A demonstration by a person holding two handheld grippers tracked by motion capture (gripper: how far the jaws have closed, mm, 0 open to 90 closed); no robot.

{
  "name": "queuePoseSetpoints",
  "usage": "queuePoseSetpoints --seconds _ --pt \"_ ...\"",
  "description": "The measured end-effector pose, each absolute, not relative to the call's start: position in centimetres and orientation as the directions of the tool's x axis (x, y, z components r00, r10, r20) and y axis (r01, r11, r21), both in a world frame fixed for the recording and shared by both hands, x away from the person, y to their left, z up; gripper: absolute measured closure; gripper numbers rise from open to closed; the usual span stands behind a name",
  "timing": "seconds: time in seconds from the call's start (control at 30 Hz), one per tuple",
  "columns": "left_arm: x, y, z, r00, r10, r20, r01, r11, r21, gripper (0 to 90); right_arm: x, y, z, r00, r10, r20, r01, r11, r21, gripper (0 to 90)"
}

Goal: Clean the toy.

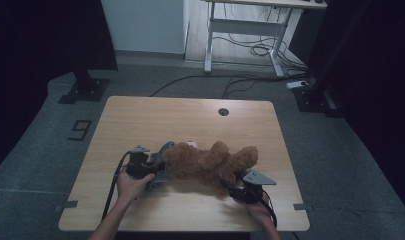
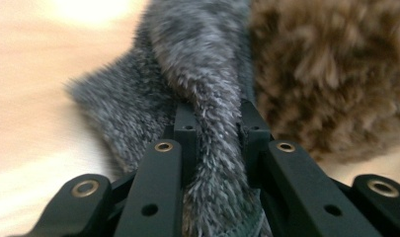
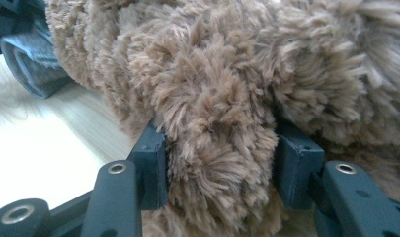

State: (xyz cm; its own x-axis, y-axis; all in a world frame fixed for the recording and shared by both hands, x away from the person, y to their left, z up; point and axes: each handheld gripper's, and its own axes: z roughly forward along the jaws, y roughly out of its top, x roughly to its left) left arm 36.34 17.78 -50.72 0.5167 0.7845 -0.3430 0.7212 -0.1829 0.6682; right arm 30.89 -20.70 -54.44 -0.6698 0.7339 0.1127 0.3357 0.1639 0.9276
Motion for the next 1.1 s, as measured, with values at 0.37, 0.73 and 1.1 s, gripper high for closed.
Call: queuePoseSetpoints --seconds 0.37,0.73,1.1 --pt "36.9 15.9 -51.8 0.51 0.779 -0.364 0.705 -0.137 0.696 77.1 30.0 -18.7 -54.8 -0.703 0.696 -0.148 0.18 0.375 0.909 57.3" --pt "39.2 17.8 -51.2 0.474 0.769 -0.428 0.706 -0.042 0.707 75.9 34.0 -17.8 -54.5 -0.663 0.721 -0.203 0.167 0.407 0.898 58.6" --pt "37.8 18.9 -42.5 0.551 0.757 -0.35 0.55 -0.014 0.835 75.2 33.1 -18.6 -54.9 -0.675 0.711 -0.197 0.162 0.403 0.901 58.0"
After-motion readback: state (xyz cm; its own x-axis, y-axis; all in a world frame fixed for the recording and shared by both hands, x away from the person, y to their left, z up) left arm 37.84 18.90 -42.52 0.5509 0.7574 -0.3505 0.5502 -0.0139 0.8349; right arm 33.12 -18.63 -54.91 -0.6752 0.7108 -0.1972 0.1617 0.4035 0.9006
